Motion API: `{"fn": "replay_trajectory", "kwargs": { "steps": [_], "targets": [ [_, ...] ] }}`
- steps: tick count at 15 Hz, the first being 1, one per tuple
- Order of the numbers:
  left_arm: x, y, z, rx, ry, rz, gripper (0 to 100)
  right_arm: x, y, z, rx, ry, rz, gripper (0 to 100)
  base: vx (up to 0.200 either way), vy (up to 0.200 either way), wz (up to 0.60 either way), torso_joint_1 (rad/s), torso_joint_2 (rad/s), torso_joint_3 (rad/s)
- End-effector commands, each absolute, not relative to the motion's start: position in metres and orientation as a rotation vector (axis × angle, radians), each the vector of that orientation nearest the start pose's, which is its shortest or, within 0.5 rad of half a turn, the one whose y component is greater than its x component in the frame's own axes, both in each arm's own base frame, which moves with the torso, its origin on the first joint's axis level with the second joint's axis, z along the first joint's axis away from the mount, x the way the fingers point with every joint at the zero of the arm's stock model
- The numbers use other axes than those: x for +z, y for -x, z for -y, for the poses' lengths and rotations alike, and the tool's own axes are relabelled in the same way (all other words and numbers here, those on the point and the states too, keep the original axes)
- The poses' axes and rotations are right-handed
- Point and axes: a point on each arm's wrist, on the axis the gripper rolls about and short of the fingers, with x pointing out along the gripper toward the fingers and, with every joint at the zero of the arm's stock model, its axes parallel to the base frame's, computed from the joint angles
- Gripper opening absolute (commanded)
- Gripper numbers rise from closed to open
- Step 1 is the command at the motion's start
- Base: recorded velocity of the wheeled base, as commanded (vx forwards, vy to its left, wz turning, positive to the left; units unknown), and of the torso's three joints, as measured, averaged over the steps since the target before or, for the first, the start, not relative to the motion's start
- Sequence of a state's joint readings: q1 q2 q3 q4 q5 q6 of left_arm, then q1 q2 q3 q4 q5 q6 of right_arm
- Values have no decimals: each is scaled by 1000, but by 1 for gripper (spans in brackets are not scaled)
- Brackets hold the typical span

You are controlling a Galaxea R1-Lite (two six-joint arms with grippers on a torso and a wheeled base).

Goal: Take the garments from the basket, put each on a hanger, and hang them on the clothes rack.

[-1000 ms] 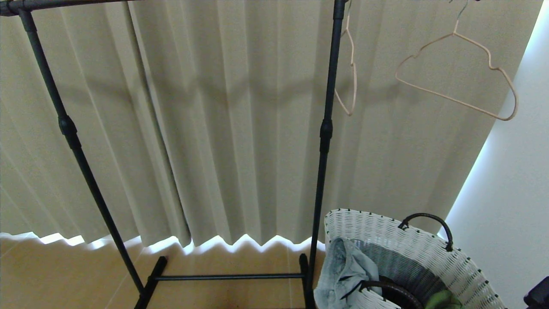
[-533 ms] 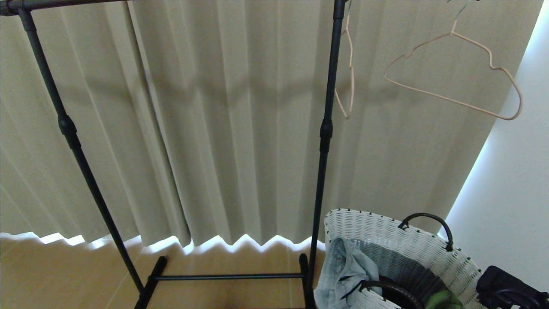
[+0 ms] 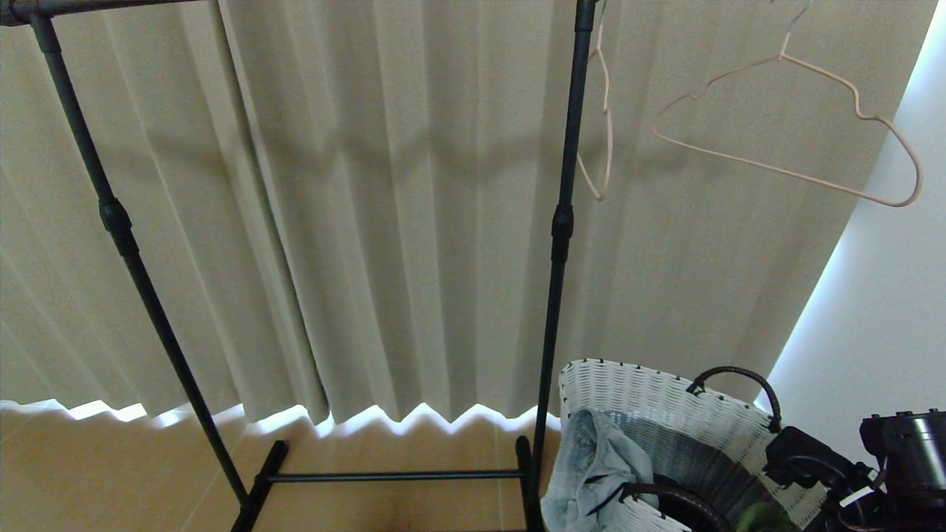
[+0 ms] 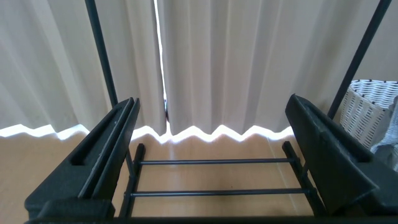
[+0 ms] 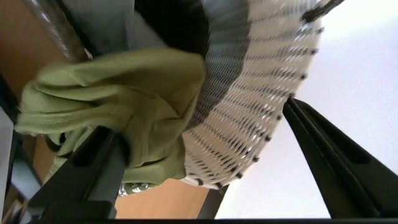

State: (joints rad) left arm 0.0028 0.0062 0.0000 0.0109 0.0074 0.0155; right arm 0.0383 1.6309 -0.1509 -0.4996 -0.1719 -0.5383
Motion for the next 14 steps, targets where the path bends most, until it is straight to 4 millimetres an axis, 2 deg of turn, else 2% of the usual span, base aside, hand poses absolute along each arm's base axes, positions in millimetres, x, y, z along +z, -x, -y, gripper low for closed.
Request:
{"fn": "replay_trajectory", "kwargs": {
  "steps": [1, 6, 10, 14],
  "targets": [
    [75, 22, 0, 11, -15, -18, 100, 40, -169, -1, 146, 592, -1035, 0, 0, 0, 0, 0, 0, 0],
    [75, 22, 0, 11, -15, -18, 100, 45, -165, -1, 137, 589, -1003, 0, 0, 0, 0, 0, 0, 0],
    [75, 22, 0, 11, -15, -18, 100, 63, -145, 0, 101, 583, -892, 0, 0, 0, 0, 0, 0, 0],
    [75, 22, 0, 9, -15, -18, 100, 84, -132, 9, 2, 547, -758, 0, 0, 0, 0, 0, 0, 0]
  ]
}}
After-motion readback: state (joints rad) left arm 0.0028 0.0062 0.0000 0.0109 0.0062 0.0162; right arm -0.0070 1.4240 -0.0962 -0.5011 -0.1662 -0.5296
